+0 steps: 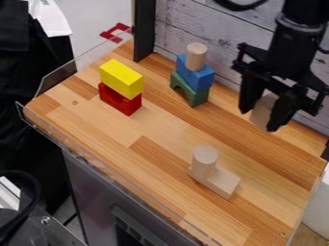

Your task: Placed cube on table

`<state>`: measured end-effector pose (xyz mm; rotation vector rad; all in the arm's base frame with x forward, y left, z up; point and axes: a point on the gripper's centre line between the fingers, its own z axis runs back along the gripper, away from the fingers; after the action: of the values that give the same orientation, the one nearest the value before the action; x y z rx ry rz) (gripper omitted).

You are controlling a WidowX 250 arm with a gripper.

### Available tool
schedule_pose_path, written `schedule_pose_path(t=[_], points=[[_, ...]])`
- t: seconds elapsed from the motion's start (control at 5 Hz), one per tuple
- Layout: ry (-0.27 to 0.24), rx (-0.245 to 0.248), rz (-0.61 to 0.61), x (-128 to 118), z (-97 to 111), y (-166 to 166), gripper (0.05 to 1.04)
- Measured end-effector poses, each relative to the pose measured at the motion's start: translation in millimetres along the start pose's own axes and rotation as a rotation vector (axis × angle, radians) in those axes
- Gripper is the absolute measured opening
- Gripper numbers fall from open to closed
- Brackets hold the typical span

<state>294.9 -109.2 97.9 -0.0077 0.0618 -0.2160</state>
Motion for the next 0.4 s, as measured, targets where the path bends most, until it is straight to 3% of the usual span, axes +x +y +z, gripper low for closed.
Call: schedule_pose_path(t=[0.2, 0.4], points=[[0.02, 0.014, -0.007, 4, -8, 8, 0.534], [0.048, 0.023, 0.001, 2, -29, 14, 0.534]])
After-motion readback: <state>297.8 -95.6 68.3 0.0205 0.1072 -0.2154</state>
